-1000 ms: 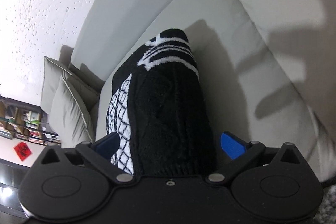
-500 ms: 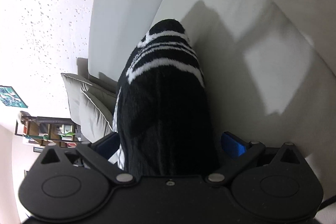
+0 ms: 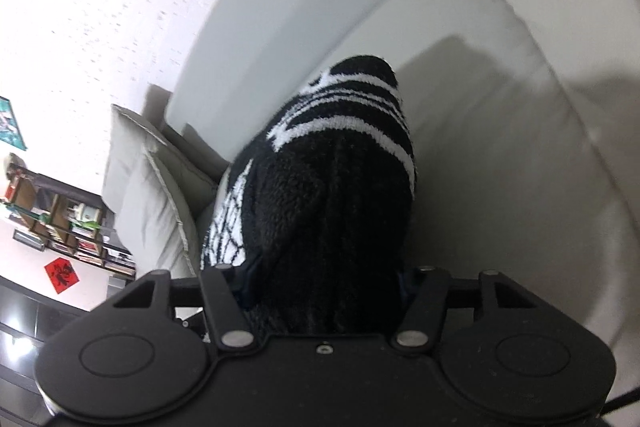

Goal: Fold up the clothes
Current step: 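Lift the folded sweater bundle with both grippers and carry it toward the clothes pile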

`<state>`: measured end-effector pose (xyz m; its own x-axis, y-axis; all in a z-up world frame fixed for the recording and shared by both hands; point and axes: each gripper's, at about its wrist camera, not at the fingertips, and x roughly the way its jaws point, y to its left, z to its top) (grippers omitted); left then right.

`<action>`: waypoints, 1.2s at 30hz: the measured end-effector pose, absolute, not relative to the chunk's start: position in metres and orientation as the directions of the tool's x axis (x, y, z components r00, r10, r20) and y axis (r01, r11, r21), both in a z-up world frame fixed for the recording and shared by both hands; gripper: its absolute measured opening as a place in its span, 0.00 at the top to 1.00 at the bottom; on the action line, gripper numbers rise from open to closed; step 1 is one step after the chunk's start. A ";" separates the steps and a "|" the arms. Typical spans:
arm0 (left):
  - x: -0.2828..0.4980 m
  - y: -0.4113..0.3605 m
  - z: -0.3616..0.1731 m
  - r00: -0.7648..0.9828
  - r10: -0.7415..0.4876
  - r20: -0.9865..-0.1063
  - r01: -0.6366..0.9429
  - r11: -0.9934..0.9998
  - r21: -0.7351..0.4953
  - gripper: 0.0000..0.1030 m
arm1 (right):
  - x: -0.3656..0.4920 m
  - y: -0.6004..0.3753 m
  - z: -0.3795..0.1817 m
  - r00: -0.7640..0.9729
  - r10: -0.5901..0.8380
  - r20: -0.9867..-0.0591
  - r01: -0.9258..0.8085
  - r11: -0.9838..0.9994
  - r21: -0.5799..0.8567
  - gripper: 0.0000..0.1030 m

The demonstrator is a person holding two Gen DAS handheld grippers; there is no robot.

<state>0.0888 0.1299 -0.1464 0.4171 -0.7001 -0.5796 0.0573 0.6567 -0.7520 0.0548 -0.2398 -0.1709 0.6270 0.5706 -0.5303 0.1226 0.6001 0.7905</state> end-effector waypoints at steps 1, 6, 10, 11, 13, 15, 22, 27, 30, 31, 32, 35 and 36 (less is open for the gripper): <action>0.085 0.123 -0.140 0.415 -0.707 -0.573 0.078 0.655 -0.751 0.42 | 0.046 -0.246 -0.163 0.639 0.561 -0.526 0.121 0.602 0.789 0.45; 0.076 0.059 -0.115 0.367 -0.761 -0.536 0.205 0.628 -0.751 0.42 | 0.003 -0.279 -0.123 0.700 0.507 -0.503 0.116 0.615 0.780 0.45; 0.077 -0.008 -0.099 0.303 -0.807 -0.506 0.314 0.586 -0.747 0.42 | -0.046 -0.324 -0.101 0.781 0.400 -0.480 0.158 0.617 0.771 0.45; 0.077 -0.025 -0.095 0.286 -0.818 -0.499 0.341 0.574 -0.745 0.42 | -0.059 -0.336 -0.097 0.798 0.373 -0.473 0.170 0.614 0.771 0.45; 0.074 -0.061 -0.086 0.256 -0.836 -0.486 0.401 0.549 -0.733 0.42 | -0.083 -0.360 -0.088 0.829 0.320 -0.459 0.194 0.604 0.773 0.45; 0.070 -0.095 -0.077 0.231 -0.850 -0.473 0.454 0.524 -0.721 0.42 | -0.105 -0.384 -0.080 0.854 0.276 -0.441 0.208 0.596 0.775 0.45; 0.081 -0.187 -0.080 0.265 -0.848 -0.460 0.533 0.526 -0.663 0.42 | -0.110 -0.469 -0.076 0.901 0.196 -0.388 0.199 0.608 0.768 0.44; 0.102 -0.218 -0.124 0.300 -0.826 -0.477 0.534 0.560 -0.634 0.39 | -0.062 -0.535 -0.111 0.907 0.194 -0.374 0.195 0.595 0.780 0.36; 0.127 -0.248 -0.165 0.235 -0.776 -0.585 0.460 0.619 -0.637 0.29 | -0.035 -0.558 -0.156 0.840 0.145 -0.523 0.368 0.556 0.745 0.20; 0.130 -0.247 -0.170 0.220 -0.785 -0.578 0.444 0.609 -0.657 0.27 | -0.037 -0.557 -0.157 0.841 0.144 -0.521 0.369 0.551 0.748 0.12; 0.129 -0.243 -0.168 0.220 -0.794 -0.566 0.448 0.598 -0.665 0.27 | -0.039 -0.556 -0.157 0.842 0.142 -0.520 0.371 0.547 0.751 0.08; 0.121 -0.231 -0.153 0.215 -0.785 -0.580 0.494 0.600 -0.629 0.31 | -0.047 -0.553 -0.157 0.847 0.137 -0.514 0.373 0.536 0.757 0.08; 0.118 -0.224 -0.149 0.217 -0.783 -0.583 0.492 0.604 -0.627 0.32 | -0.052 -0.550 -0.151 0.849 0.125 -0.514 0.374 0.546 0.750 0.08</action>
